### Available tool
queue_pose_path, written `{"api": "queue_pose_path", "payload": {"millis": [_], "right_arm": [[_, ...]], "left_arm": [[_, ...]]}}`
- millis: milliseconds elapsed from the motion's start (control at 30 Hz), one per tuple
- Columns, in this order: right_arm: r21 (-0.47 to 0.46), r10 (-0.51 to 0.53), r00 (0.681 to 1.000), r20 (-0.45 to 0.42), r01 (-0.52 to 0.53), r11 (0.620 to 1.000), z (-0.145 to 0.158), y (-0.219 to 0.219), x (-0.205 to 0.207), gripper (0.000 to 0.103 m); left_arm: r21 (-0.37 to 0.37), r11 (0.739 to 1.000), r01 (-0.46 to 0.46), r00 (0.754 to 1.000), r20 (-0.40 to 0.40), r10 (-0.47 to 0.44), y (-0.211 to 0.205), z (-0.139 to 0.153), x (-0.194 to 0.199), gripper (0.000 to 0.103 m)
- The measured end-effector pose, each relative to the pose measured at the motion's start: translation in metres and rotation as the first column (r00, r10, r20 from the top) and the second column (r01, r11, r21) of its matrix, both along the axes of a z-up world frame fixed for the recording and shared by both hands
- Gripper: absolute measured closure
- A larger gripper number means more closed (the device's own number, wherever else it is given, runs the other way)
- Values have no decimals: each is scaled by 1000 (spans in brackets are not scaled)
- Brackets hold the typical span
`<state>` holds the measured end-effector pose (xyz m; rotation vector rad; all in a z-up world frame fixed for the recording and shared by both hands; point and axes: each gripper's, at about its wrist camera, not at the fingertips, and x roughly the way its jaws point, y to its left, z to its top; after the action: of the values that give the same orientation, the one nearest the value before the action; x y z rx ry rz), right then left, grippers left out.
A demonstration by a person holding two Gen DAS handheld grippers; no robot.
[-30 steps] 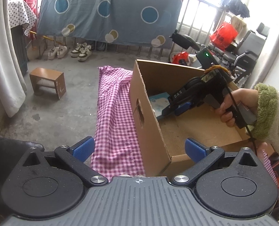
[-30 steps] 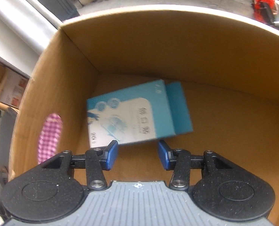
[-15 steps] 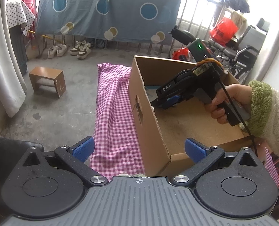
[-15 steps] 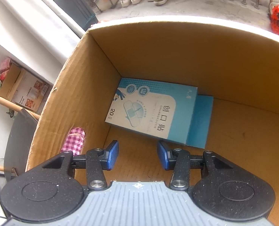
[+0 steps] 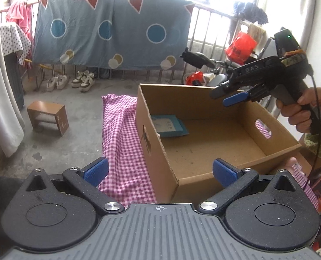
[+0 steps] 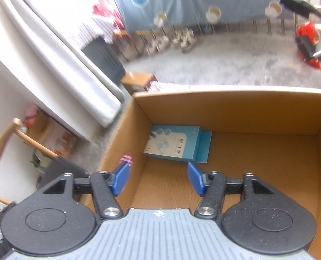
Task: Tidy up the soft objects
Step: 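Grasp the bag of wooden cotton swabs with the right gripper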
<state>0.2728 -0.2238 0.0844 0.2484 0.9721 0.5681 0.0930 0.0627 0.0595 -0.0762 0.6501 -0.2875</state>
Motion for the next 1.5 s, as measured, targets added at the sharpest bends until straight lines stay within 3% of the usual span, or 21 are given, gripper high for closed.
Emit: {"api": "queue_pose_path", "payload": {"millis": [133,300,533,733,833,933,1500], "right_arm": [[61,-23,996,89,18,998,19,-30,-54,28],[121,-84,985,150,66,990,28,-68,-127,28],[211,-181,977,116,154,965,-9,-92,-198,29],[242,-236,972,22,223,944,-57,-89,-211,44],[180,-245,969,37,234,955,-66,-79,-210,45],[118,-243,968,57,235,965,-72,-72,-207,45],[87,-196,980,36,192,978,-88,-52,-196,52]], "left_arm": [[28,999,46,998,34,-47,-16,2,-17,1],[-28,995,100,995,-19,-100,-26,-7,-28,1],[-90,978,191,970,-135,-202,-48,-25,-38,1],[-100,962,253,939,-214,-269,-74,-43,-45,8],[-78,958,277,930,-228,-287,-85,-49,-47,11],[-66,957,282,923,-252,-290,-94,-54,-43,18],[-48,950,307,906,-292,-308,-112,-64,-28,18]]}}
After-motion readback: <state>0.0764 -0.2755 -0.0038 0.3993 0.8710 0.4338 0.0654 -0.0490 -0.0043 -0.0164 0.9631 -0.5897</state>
